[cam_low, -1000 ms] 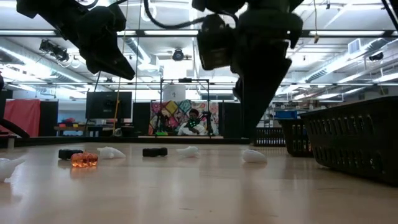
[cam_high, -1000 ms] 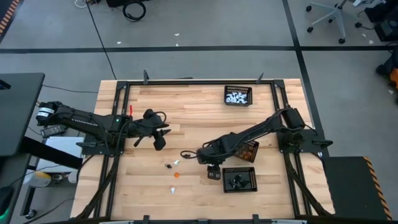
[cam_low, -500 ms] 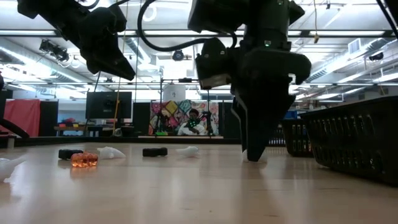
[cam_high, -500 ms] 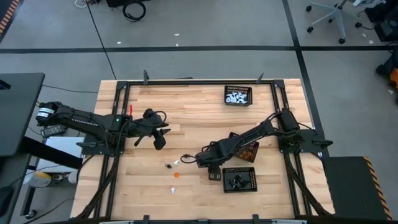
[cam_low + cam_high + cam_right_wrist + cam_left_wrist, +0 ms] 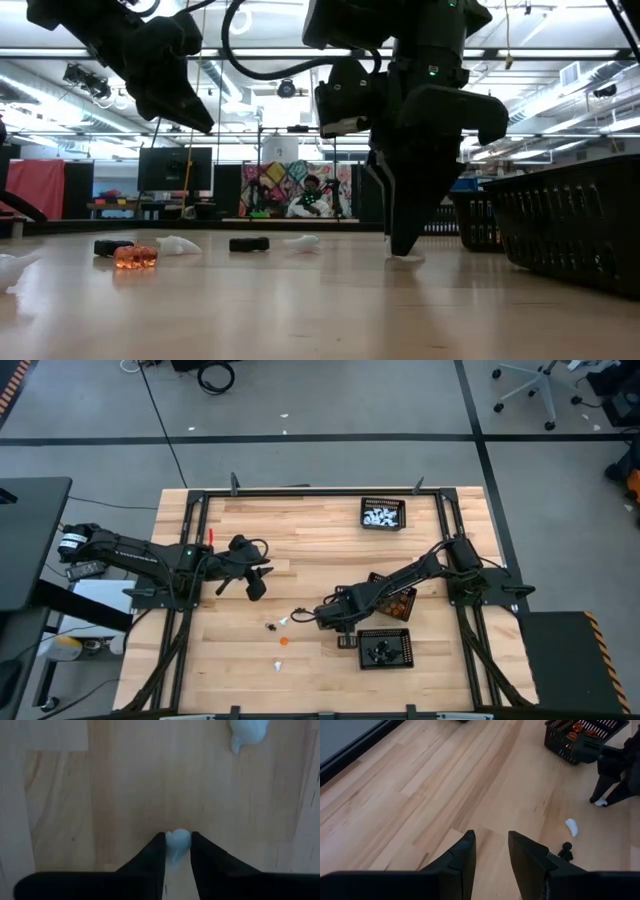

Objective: Sort Halloween decoration
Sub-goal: Put the white ghost toy into the top black bin

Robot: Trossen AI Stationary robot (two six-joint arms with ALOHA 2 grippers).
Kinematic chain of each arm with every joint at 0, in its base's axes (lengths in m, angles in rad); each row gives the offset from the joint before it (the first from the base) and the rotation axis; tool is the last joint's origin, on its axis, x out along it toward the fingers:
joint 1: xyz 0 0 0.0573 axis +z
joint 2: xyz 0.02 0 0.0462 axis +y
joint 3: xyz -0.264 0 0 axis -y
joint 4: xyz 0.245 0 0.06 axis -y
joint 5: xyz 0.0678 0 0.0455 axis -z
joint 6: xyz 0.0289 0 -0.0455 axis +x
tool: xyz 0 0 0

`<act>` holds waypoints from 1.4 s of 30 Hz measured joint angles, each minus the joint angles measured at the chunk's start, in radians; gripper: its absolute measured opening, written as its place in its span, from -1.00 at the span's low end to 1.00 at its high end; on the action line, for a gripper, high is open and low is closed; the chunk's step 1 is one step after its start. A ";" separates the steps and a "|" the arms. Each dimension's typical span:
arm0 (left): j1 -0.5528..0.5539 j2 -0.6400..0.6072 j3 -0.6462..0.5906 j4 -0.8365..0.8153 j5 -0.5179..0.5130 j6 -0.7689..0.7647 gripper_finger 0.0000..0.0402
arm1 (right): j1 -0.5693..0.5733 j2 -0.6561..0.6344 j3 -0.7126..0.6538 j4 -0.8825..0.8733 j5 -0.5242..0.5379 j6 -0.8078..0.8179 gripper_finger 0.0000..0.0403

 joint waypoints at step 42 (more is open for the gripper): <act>-0.001 0.000 0.000 0.014 0.000 -0.107 -0.38 | -0.675 -0.472 -0.241 -0.003 0.068 -0.296 -0.67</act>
